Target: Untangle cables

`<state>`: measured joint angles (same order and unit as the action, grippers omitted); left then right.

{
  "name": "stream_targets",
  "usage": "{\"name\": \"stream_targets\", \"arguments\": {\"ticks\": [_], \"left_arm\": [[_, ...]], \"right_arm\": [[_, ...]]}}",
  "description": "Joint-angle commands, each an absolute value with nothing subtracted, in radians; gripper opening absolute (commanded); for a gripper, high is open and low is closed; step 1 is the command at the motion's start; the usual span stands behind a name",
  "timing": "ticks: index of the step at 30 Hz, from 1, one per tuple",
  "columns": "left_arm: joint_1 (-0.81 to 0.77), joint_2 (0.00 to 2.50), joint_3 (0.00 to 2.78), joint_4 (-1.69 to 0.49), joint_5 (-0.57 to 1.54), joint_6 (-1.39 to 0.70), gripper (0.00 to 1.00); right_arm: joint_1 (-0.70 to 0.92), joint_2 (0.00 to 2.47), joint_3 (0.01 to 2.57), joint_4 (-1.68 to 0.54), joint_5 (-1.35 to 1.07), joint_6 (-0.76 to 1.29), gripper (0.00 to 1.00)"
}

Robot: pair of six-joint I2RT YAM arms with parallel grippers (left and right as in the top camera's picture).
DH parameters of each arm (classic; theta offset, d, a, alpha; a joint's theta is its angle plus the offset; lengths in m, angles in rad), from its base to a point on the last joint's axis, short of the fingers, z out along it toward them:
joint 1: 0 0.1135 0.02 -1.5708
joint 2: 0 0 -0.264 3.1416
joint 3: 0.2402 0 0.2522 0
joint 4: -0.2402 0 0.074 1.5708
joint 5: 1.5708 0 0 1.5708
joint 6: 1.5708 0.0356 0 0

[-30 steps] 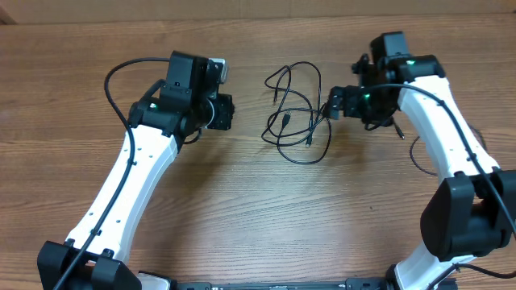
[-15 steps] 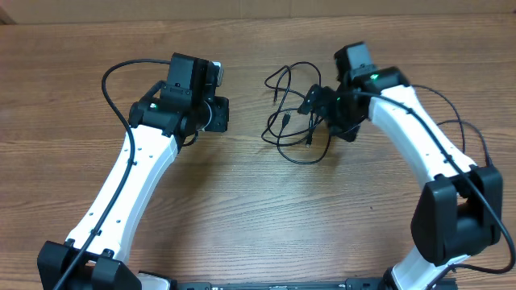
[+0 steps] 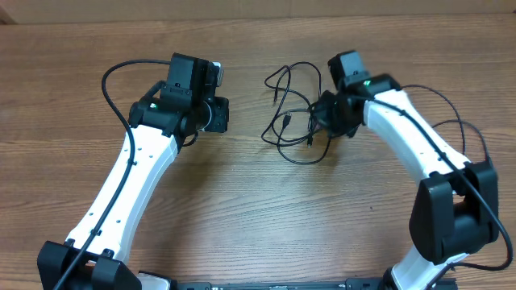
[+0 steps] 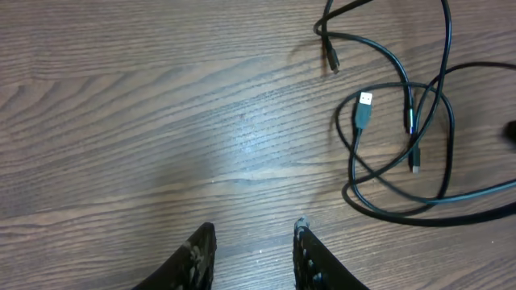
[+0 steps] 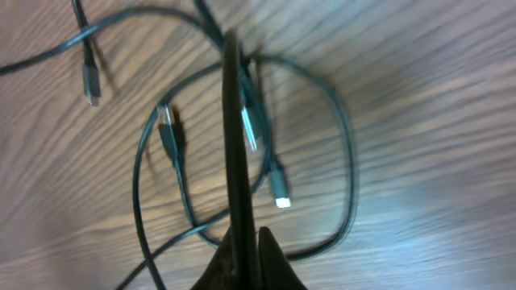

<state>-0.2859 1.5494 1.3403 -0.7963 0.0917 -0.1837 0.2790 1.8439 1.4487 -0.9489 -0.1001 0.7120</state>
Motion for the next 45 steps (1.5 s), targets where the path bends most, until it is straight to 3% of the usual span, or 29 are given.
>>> {"name": "stream_targets", "arguments": {"ticks": [1,13,21,23,27,30,34,37,40,45], "left_arm": [[-0.284,1.548,1.346,-0.796,0.078,-0.187,0.32],[-0.284,1.548,1.346,-0.797,0.078,-0.187,0.31],[-0.284,1.548,1.346,-0.796,0.078,-0.187,0.3],[-0.284,1.548,1.346,-0.796,0.078,-0.188,0.3],[-0.284,1.548,1.346,-0.785,0.081,-0.219,0.33],[-0.286,1.549,1.346,-0.764,0.136,-0.225,0.33],[-0.297,1.549,1.346,-0.737,0.222,-0.225,0.36],[-0.311,1.554,1.345,-0.725,0.266,-0.228,0.39],[-0.329,1.57,1.345,-0.735,0.309,-0.295,0.48],[-0.373,1.637,1.345,-0.751,0.382,-0.452,0.51]], "right_arm": [[0.251,1.774,1.627,-1.026,0.062,0.562,0.04],[0.141,1.696,2.186,-1.251,0.574,0.462,0.04],[-0.081,1.695,2.293,-1.225,0.625,0.471,0.04],[-0.124,1.695,2.293,-1.23,0.554,0.474,0.04],[-0.168,1.695,2.292,-1.25,0.168,0.454,0.04],[-0.167,1.698,2.291,-1.259,-0.16,0.358,0.04],[-0.13,1.698,2.291,-1.27,-0.405,0.262,0.04],[-0.104,1.698,2.291,-1.269,-0.474,0.246,0.04],[-0.097,1.698,2.291,-1.266,-0.472,0.258,0.04],[-0.097,1.698,2.291,-1.267,-0.473,0.261,0.04]]}}
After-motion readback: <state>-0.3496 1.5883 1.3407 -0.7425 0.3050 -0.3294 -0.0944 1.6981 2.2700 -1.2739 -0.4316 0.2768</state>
